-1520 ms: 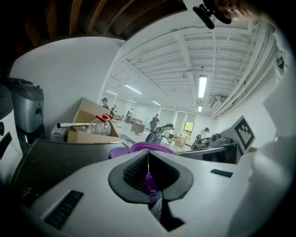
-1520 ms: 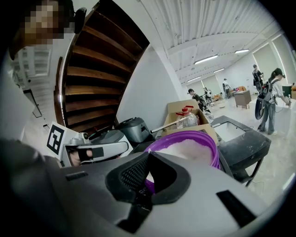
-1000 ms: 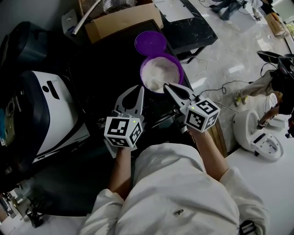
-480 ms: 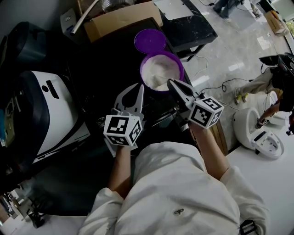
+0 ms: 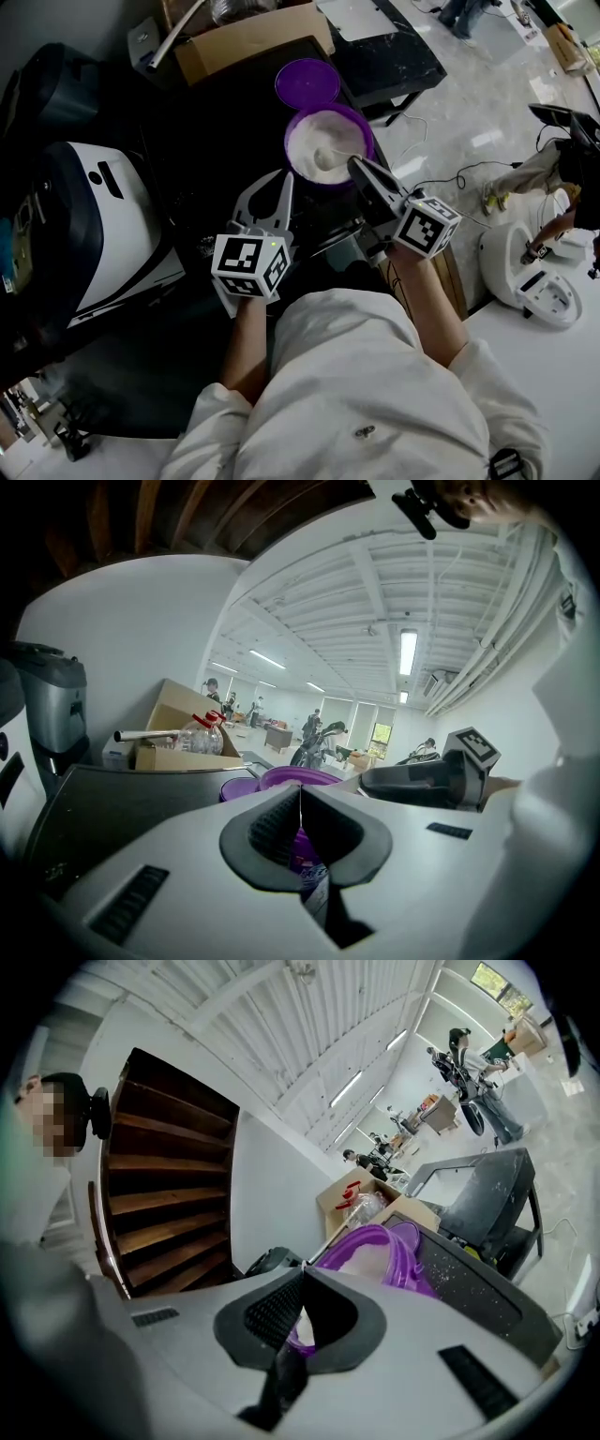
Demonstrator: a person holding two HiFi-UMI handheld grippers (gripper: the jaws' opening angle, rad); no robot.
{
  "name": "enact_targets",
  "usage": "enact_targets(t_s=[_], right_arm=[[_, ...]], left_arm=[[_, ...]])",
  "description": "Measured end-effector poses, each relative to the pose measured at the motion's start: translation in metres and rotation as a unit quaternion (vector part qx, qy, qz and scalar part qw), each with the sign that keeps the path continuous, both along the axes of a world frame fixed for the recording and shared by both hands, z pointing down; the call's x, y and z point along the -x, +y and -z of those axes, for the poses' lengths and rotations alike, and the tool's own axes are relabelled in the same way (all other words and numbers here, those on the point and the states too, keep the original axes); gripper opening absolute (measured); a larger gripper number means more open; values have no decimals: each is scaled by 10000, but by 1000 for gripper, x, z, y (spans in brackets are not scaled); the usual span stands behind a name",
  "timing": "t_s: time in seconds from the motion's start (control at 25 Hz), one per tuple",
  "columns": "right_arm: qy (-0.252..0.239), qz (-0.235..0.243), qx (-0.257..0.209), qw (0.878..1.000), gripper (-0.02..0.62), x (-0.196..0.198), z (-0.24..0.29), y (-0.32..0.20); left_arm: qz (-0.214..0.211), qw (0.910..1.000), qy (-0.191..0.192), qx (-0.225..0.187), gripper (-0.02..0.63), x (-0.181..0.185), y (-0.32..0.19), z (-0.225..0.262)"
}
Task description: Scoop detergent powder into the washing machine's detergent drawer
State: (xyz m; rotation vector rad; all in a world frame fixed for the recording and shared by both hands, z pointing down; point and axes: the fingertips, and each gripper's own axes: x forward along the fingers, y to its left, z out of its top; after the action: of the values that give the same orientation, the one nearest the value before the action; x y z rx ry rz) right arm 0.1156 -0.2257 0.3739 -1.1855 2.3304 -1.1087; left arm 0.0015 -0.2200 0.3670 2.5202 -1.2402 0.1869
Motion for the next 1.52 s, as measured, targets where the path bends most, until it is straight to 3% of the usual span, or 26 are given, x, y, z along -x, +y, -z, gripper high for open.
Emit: enact_targets(t_s=[0.6, 1.12, 1.52], right_arm=[[-759, 11, -93, 9971, 8, -24, 27, 16], [-1433, 311, -161, 9891, 8, -34, 48, 54], [-1527, 643, -150, 9861, 8, -34, 50, 95]], left_arm=[[238, 9996, -103, -146, 18, -9, 29, 16], [376, 9987, -219, -283, 18, -25, 71, 28], [601, 9975, -239, -280, 18, -31, 117, 26]])
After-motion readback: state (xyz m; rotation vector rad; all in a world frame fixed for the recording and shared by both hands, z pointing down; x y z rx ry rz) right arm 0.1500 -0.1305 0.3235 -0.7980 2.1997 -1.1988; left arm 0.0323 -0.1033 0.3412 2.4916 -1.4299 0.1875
